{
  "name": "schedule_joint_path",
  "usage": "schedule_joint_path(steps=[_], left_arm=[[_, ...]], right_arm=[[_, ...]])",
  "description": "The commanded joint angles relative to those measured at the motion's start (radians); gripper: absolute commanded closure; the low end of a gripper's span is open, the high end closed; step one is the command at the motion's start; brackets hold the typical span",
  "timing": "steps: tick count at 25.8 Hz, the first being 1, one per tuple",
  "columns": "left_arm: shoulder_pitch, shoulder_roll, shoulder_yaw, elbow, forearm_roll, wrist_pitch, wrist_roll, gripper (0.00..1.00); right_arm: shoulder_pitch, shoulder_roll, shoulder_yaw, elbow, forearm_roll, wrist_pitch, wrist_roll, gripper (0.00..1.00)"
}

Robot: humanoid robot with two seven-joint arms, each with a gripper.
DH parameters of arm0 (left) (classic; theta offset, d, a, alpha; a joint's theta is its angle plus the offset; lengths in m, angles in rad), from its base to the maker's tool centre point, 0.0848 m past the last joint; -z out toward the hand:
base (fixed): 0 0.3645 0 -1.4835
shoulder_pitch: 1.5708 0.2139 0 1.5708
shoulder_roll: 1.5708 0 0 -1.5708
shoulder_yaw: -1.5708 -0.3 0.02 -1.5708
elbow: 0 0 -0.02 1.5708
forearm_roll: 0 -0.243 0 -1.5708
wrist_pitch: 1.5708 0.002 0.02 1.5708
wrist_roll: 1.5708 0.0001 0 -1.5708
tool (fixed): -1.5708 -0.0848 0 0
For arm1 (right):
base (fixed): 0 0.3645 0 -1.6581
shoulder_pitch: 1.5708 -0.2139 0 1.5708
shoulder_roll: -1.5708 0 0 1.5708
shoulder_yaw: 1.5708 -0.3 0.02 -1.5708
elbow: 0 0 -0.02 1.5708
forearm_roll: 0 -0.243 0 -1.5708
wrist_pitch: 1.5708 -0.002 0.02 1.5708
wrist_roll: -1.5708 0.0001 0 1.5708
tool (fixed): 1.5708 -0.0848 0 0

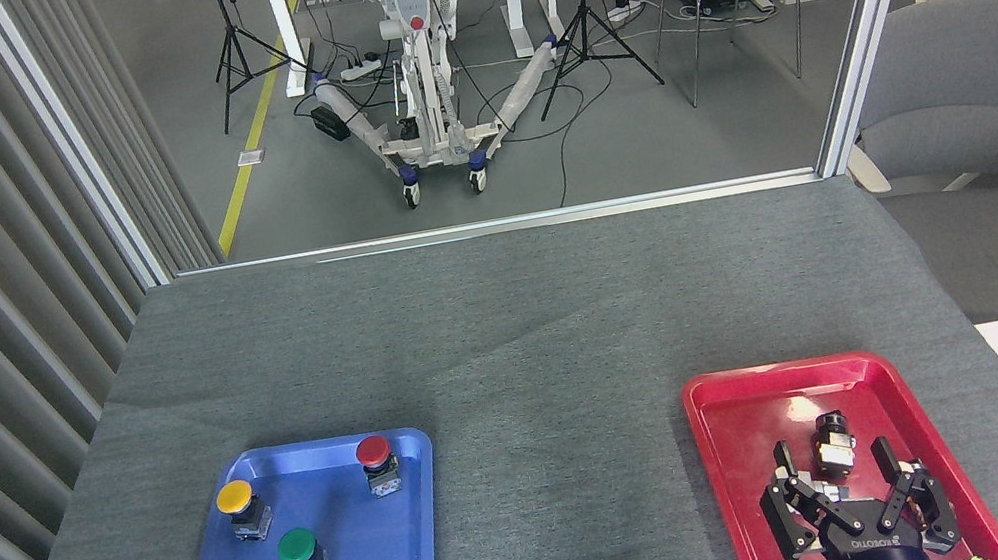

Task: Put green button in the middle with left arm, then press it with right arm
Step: 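Reach the left hand to the green button and grasp it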

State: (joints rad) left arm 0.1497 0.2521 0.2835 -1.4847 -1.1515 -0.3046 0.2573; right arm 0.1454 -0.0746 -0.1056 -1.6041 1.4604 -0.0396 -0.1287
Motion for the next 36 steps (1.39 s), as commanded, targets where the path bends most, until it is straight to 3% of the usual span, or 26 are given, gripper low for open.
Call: schedule_joint_path(steps=[1,5,7,11,20,25,36], left_arm=[[0.001,0.016,-0.09,-0.008,-0.099,-0.019,-0.001,0.01],[-0.007,0.012,-0.198,-0.011,-0.2,-0.03,-0.001,0.01],[-0.009,-0.004,-0.219,-0.002,-0.201,-0.016,-0.003,0.01],[-0.009,-0.096,-0.224,0.027,-0.203,0.082,-0.015,0.01],[-0.102,-0.143,-0.348,0.185,-0.205,0.151,-0.001,0.01],[-0.137,-0.143,-0.346,0.265,-0.205,0.22,0.042,0.01],[-0.249,-0.123,-0.345,0.415,-0.203,0.228,0.043,0.02]], right_arm=[[0.0,0.001,0.0,0.0,0.0,0.0,0.0,0.0],[0.0,0.001,0.0,0.0,0.0,0.0,0.0,0.0],[0.0,0.001,0.0,0.001,0.0,0.0,0.0,0.0],[-0.001,0.001,0.0,0.001,0.0,0.001,0.0,0.0],[-0.001,0.001,0.0,0.0,0.0,0.003,0.0,0.0],[-0.001,0.001,0.0,0.0,0.0,0.003,0.0,0.0],[-0.001,0.001,0.0,0.0,0.0,0.001,0.0,0.0]])
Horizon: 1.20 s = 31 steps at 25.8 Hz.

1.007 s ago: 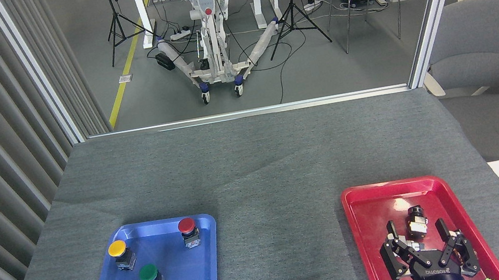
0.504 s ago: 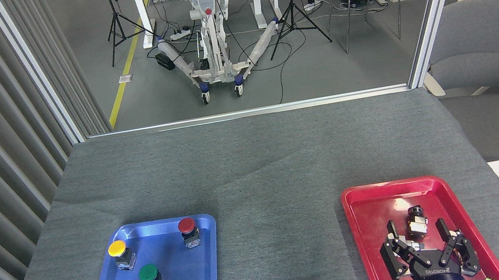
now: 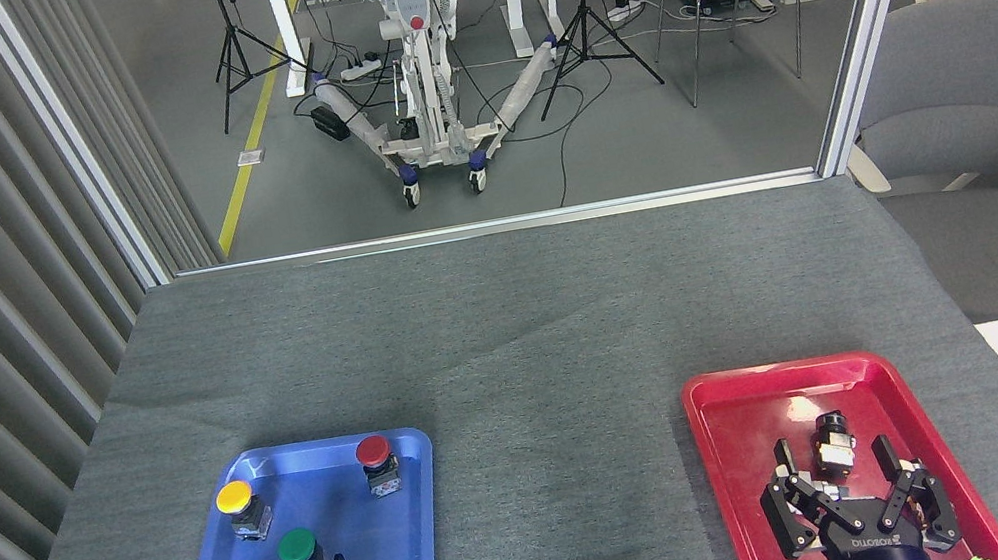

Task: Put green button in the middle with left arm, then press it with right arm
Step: 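Reach the left hand to the green button and grasp it, then lift the green button and carry it off the blue tray toward the table middle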

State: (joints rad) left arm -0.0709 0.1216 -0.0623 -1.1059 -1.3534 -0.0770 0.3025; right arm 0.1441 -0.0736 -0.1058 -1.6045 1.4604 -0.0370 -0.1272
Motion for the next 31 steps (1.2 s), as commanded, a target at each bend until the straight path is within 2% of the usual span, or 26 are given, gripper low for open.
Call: schedule_joint_path(steps=[1,5,9,10,15,17,20,25,31], left_arm=[[-0.035,0.009,0.001,0.041,-0.003,0.0,-0.002,0.02],[-0.044,0.012,0.001,0.041,0.0,0.0,0.0,0.25],[-0.05,0.026,0.001,0.044,0.003,-0.01,-0.008,0.35],[-0.05,0.033,-0.001,0.043,0.003,-0.015,-0.008,0.41],[-0.04,0.058,-0.001,0.038,0.0,-0.106,-0.002,0.84],[-0.036,0.07,-0.001,0.035,-0.001,-0.161,0.001,0.96],[-0.041,0.073,-0.001,0.009,-0.001,-0.221,0.004,1.0],[-0.092,0.029,-0.077,-0.065,-0.001,-0.216,0.006,1.0],[-0.236,-0.056,-0.255,0.035,-0.006,-0.211,-0.005,1.0]], right_arm=[[0.0,0.0,0.0,0.0,0.0,-0.001,-0.002,0.0],[0.0,0.0,0.0,0.0,0.0,-0.001,-0.002,0.0],[0.0,-0.002,0.0,0.0,0.0,-0.001,-0.002,0.0],[0.0,-0.002,0.0,0.002,0.0,0.0,-0.002,0.0],[0.002,-0.002,0.0,0.0,0.0,-0.001,-0.002,0.0],[0.0,-0.002,0.0,0.002,0.0,-0.001,-0.002,0.0],[0.002,-0.002,0.0,0.0,0.0,0.0,-0.002,0.0],[0.002,0.0,0.0,0.002,0.0,0.0,-0.002,0.0],[0.002,0.0,0.0,0.0,0.0,0.0,-0.002,0.0]])
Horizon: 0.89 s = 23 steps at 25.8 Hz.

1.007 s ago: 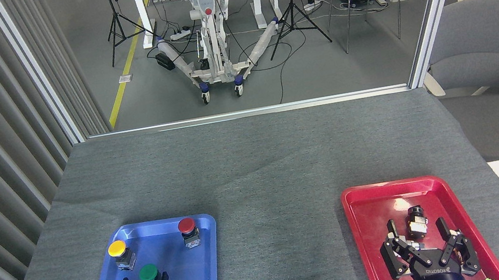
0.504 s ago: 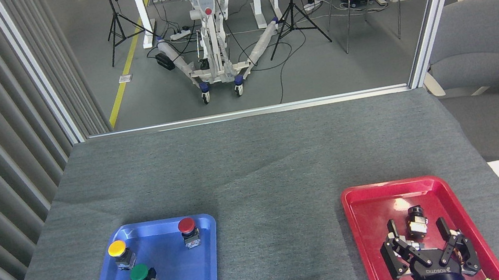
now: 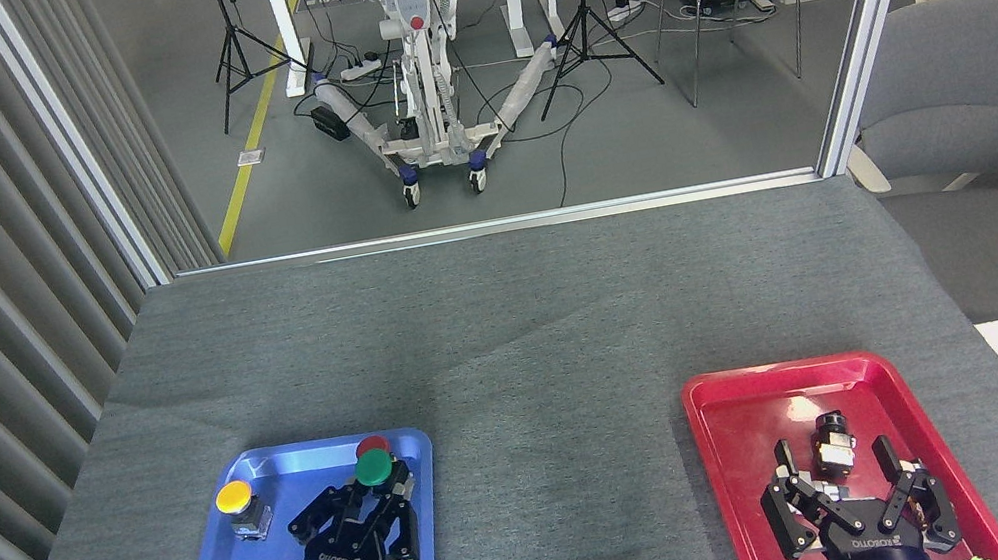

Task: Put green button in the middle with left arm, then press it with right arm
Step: 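Lift the green button and carry it off the blue tray toward the table middle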

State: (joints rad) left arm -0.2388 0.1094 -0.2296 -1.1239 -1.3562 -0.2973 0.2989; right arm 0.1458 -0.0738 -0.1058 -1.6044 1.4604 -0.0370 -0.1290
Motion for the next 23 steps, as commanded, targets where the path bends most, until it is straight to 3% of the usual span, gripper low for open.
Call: schedule_joint_path(steps=[1,5,8,11,23], left_arm=[[-0.092,-0.065,-0.116,0.088,-0.004,0.012,0.0,1.0],[-0.186,-0.172,-0.191,0.274,-0.05,0.021,0.009,1.0],[-0.218,-0.247,-0.215,0.395,-0.147,0.11,0.009,1.0],[-0.218,-0.247,-0.254,0.411,-0.139,0.165,0.017,1.0],[-0.218,-0.247,-0.312,0.421,-0.138,0.179,0.028,0.95]], right_arm=[[-0.002,0.0,0.0,0.0,0.0,0.0,0.0,0.0],[-0.003,-0.003,0.002,0.0,0.0,-0.001,0.0,0.0],[-0.003,-0.003,0.0,0.0,0.0,-0.003,0.0,0.0],[-0.005,-0.003,0.0,0.0,0.0,-0.003,0.0,0.0],[-0.005,-0.003,-0.014,0.001,0.0,-0.001,0.0,0.0]])
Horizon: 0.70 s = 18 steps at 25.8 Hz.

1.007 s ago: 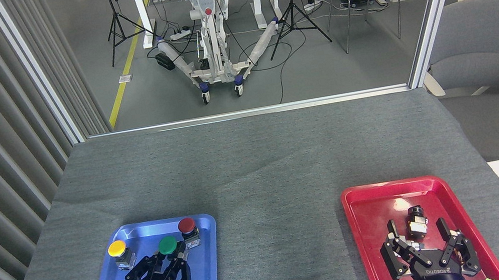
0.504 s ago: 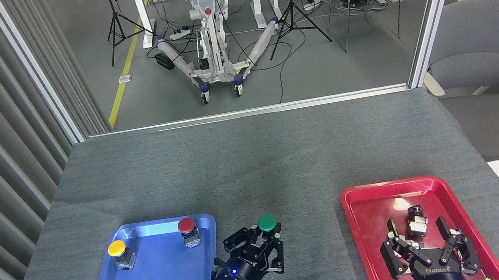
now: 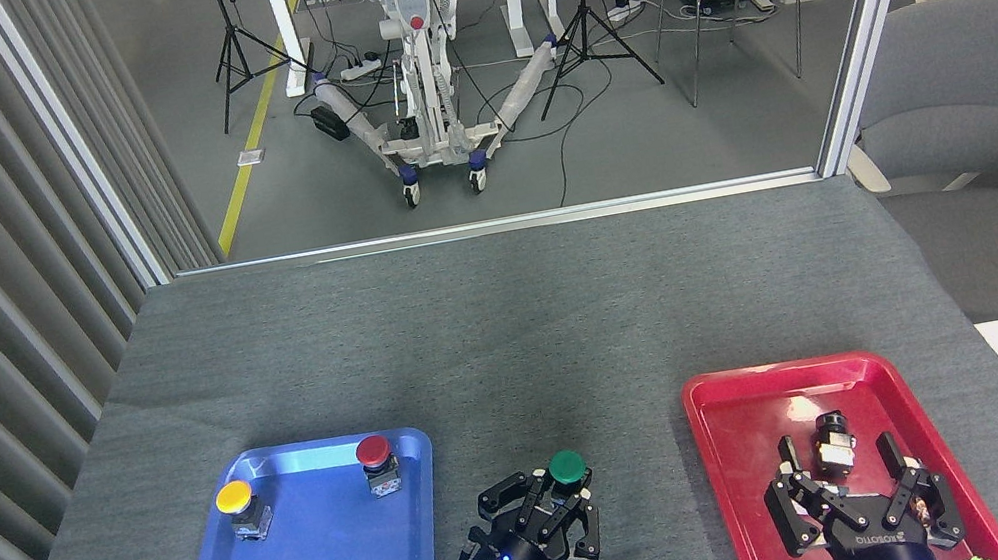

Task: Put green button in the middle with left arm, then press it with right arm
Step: 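Lift the green button and carry it off the blue tray toward the table middle, then lower the green button onto the table and open the left hand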

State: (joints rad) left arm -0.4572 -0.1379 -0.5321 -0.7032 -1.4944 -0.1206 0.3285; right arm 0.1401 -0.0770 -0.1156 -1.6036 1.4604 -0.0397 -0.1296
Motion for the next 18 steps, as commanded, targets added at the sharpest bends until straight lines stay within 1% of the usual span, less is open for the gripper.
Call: schedule_joint_path(steps=[1,11,15,18], left_arm=[[0.0,0.0,-0.009,0.001,0.002,0.003,-0.002,0.95],[0.008,0.001,-0.008,-0.001,0.002,0.003,-0.002,0.95],[0.009,0.001,-0.009,0.001,0.002,0.001,0.0,0.91],[0.011,0.001,-0.009,0.001,0.008,0.003,-0.009,0.8]], right_arm=[[0.001,0.0,-0.004,0.002,0.0,0.0,0.001,0.0],[-0.001,0.002,-0.004,0.002,0.002,0.001,0.001,0.0],[-0.001,0.0,-0.004,0.002,0.002,0.001,0.001,0.0],[-0.002,0.0,-0.004,0.002,0.002,0.0,-0.001,0.0]])
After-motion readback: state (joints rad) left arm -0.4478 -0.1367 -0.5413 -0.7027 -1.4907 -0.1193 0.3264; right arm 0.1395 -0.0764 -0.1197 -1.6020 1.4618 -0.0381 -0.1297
